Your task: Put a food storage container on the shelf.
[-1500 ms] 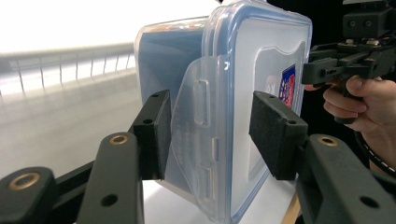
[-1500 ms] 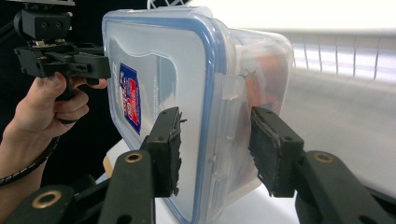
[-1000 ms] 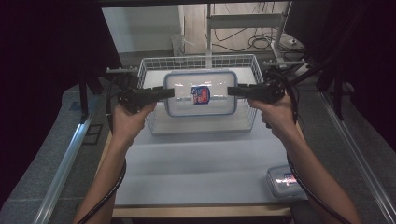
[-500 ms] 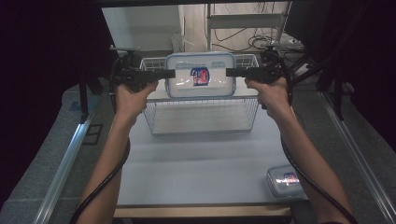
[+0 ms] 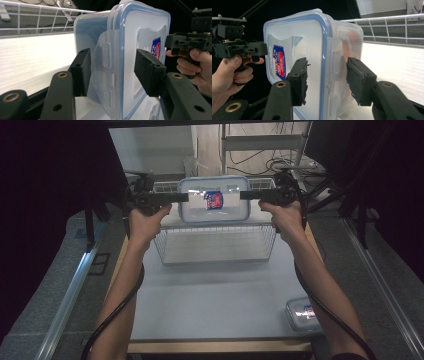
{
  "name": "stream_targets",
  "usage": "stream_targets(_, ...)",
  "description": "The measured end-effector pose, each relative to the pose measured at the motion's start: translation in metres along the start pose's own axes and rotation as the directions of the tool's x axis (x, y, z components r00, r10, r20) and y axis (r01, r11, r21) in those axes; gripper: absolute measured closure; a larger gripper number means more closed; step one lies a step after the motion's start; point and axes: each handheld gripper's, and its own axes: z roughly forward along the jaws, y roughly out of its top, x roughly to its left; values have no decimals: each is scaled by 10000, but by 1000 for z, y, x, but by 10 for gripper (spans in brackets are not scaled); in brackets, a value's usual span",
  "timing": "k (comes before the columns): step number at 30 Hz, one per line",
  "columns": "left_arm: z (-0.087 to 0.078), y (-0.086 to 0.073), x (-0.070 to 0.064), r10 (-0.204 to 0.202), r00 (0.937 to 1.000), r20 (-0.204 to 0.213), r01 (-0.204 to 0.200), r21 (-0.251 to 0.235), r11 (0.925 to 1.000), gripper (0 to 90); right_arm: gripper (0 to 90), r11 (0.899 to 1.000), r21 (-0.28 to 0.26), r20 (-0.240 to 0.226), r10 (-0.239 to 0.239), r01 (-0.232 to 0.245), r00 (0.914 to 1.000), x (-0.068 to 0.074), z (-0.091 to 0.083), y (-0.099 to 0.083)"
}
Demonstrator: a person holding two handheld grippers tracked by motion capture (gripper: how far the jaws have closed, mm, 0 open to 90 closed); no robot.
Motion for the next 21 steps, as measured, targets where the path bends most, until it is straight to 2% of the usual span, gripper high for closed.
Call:
stream_targets(11, 6, 4, 6, 58, 9992, -402, -69, -264, 9996, 474, 505, 9977, -321, -161, 595, -599, 9981, -13, 13, 7)
stream_targets(13, 6, 4, 6, 82, 9989, -454, -95, -274, 9996, 470, 499, 9978, -384, 14, 533, -532, 9986, -14, 14, 8)
stream_targets(14, 8, 4, 5, 164, 9970, -759, -189, -321, 9993, 464, 499, 9984, -384, 187, 431, -423, 9989, -13, 16, 9)
stream_targets(15, 8, 4, 5, 164, 9970, -759, -189, -321, 9993, 460, 499, 9984, -384, 187, 431, -423, 9989, -13, 16, 9)
stream_targets(16, 9, 4, 4, 245, 9949, -974, -277, -316, 9991, 456, 507, 9993, -329, 453, 202, -187, 9988, -11, 18, 9)
stream_targets(17, 12, 4, 3, 310, 9892, -1430, -338, -170, 9993, 458, 498, 9997, -208, 747, 116, -101, 9971, -10, 21, 9)
stream_targets(19, 14, 4, 4, 244, 9875, -1555, -268, -137, 9995, 433, 500, 9999, -160, 874, 5, 9, 9962, -10, 23, 8)
stream_targets(20, 16, 2, 7, 263, 9857, -1663, -293, -155, 9994, 446, 493, 9998, -138, 1145, -98, 115, 9934, -11, 26, 7)
stream_targets(21, 16, 2, 8, 240, 9860, -1649, -280, -221, 9994, 462, 497, 9997, -252, 1076, -2, 30, 9942, -12, 27, 6)
